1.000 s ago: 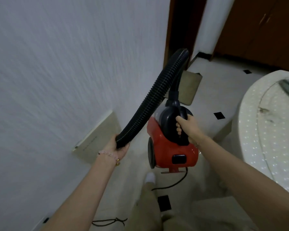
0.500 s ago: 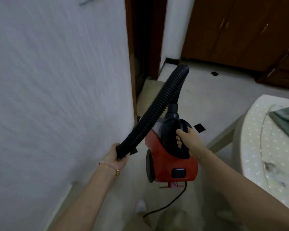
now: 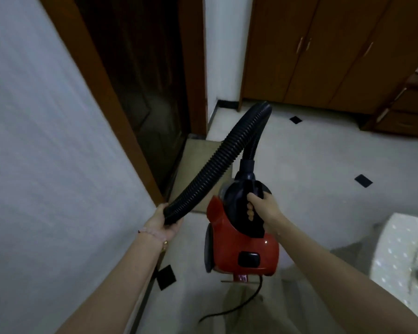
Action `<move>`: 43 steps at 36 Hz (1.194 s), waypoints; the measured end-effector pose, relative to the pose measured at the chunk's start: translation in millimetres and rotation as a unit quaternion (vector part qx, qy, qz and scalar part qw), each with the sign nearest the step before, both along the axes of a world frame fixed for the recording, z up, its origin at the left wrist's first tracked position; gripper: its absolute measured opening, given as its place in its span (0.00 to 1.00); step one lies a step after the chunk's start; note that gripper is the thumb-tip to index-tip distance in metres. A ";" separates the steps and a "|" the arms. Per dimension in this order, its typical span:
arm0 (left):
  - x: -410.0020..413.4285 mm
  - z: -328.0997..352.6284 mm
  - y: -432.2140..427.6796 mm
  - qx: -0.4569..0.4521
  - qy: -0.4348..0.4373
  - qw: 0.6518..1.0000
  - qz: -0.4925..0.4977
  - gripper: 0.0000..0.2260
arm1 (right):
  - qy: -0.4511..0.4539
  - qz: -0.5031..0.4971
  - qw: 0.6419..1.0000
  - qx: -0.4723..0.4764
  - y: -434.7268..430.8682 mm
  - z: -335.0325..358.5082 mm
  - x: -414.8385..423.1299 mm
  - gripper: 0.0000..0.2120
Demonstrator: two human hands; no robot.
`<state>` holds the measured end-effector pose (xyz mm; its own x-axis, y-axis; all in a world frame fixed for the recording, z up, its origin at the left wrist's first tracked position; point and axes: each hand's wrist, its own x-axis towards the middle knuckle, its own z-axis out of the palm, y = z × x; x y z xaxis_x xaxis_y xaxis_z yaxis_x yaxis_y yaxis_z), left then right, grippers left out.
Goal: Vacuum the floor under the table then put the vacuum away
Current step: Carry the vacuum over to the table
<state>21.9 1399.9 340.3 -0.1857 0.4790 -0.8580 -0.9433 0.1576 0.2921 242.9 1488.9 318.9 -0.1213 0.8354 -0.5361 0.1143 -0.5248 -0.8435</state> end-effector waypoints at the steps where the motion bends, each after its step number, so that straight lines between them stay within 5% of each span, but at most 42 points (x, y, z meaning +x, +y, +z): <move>1: 0.2 1.0 18.7 -0.003 -0.001 1.000 0.004 0.04 | -0.003 0.006 1.000 0.003 21.2 2.4 0.7 0.04; 27: -52.1 -45.4 422.5 -0.015 -0.057 0.996 0.065 0.10 | -0.095 0.135 0.986 0.015 492.2 -14.3 -59.7 0.02; 37: -52.1 -64.3 498.0 -0.043 -0.029 0.979 0.198 0.09 | -0.090 0.225 0.969 -0.048 612.0 -41.7 -103.2 0.11; 43: -3.8 -103.3 508.3 -0.062 -0.004 0.932 0.358 0.08 | -0.089 0.343 0.932 -0.078 652.6 -62.6 -118.0 0.13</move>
